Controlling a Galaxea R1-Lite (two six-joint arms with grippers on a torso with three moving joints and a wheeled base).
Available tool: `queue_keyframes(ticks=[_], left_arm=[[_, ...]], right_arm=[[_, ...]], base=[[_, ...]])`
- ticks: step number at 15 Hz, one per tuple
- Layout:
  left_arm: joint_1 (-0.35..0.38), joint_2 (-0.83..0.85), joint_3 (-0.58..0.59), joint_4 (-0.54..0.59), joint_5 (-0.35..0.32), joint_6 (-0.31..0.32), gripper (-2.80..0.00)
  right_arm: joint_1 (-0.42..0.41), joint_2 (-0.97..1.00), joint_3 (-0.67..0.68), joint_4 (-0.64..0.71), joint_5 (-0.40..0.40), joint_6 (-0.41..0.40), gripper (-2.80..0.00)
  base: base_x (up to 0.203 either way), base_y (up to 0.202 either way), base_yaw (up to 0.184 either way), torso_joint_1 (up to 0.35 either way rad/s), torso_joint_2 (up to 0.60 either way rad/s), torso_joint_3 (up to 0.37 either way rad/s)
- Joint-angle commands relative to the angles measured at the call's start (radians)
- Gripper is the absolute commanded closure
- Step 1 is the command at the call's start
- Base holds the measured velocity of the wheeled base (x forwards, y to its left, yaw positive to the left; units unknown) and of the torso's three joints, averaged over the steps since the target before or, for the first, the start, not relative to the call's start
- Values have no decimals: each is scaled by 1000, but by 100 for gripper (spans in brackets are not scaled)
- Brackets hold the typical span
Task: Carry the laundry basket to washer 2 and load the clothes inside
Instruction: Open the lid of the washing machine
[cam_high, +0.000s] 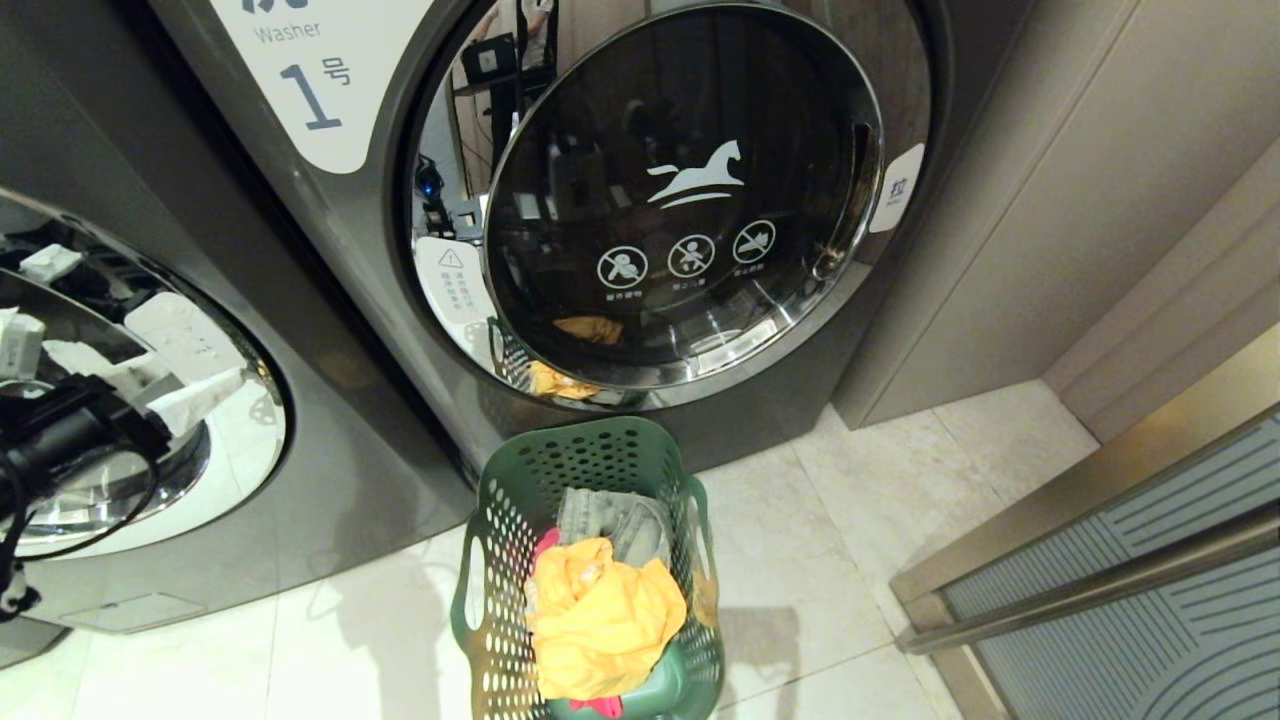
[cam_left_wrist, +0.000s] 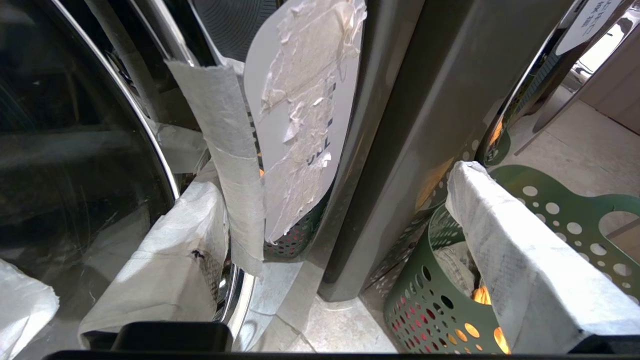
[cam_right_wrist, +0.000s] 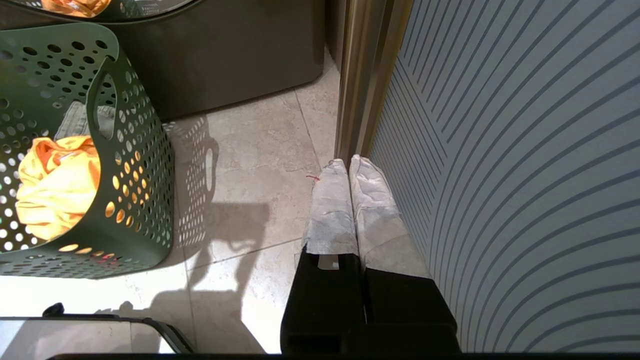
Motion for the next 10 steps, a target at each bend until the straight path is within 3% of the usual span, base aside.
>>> queue_keyframes(ticks=[1, 10], left_arm=[[-1, -4, 16, -9, -19, -2, -280], [7, -11, 53, -16, -59, -1, -280]], right_arm=[[0, 2, 0, 0, 0, 0, 0], [0, 2, 0, 0, 0, 0, 0]], base=[[0, 0, 0, 0, 0, 0], [0, 0, 0, 0, 0, 0]])
